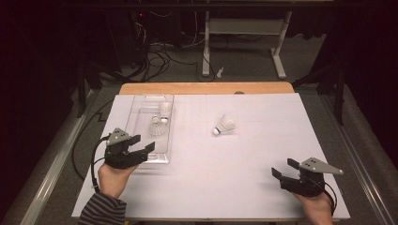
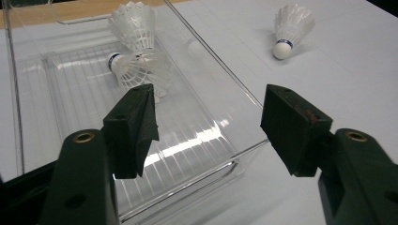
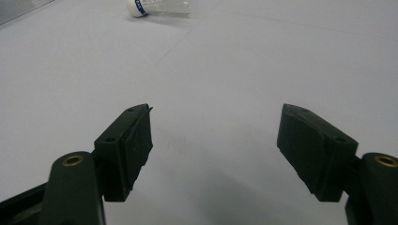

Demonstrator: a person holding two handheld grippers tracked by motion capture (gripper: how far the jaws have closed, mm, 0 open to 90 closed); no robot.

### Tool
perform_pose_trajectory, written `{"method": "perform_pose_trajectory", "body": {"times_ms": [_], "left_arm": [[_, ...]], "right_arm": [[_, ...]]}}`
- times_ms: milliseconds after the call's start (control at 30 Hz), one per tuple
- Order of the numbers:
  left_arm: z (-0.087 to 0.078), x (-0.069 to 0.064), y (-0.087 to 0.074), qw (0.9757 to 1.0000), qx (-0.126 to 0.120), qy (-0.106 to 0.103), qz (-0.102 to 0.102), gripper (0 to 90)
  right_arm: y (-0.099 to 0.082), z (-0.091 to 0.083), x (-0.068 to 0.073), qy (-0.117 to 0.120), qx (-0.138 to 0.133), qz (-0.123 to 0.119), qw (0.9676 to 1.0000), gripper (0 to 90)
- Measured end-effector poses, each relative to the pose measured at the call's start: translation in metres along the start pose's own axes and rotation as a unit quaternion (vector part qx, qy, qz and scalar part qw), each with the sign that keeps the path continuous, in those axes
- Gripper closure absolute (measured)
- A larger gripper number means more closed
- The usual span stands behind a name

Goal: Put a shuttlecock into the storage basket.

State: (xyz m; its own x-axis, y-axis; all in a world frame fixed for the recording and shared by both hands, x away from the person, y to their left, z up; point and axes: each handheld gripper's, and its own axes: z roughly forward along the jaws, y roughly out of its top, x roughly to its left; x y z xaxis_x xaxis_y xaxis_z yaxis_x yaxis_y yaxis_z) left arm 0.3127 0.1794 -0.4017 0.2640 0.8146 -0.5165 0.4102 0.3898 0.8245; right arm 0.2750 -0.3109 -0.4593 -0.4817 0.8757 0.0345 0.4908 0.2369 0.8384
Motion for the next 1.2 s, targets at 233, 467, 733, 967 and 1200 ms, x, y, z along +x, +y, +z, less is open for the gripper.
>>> {"method": "perform_pose_trajectory", "body": {"times_ms": [233,467,733,967,1200], "left_arm": [[-0.003,0.001,-0.003,1.0000,-0.002,-0.005,-0.008,35.9],[-0.009,0.004,-0.006,0.9997,-0.015,-0.012,-0.013,35.7],[-0.015,0.003,-0.010,0.9996,-0.024,-0.015,-0.006,35.2],[-0.017,0.003,-0.015,0.9996,-0.023,-0.018,-0.006,34.9],[-0.020,0.002,-0.021,0.9994,-0.024,-0.022,-0.007,34.3]], "right_arm": [[0.000,0.000,0.000,0.000,0.000,0.001,1.0000,27.4],[0.001,0.001,0.000,0.000,-0.001,-0.001,1.0000,27.4],[0.001,0.001,0.000,0.000,0.001,0.002,1.0000,27.4],[0.001,0.002,-0.001,0.001,0.002,0.002,1.0000,27.4],[0.000,0.001,-0.002,0.000,0.000,0.007,1.0000,27.4]]}}
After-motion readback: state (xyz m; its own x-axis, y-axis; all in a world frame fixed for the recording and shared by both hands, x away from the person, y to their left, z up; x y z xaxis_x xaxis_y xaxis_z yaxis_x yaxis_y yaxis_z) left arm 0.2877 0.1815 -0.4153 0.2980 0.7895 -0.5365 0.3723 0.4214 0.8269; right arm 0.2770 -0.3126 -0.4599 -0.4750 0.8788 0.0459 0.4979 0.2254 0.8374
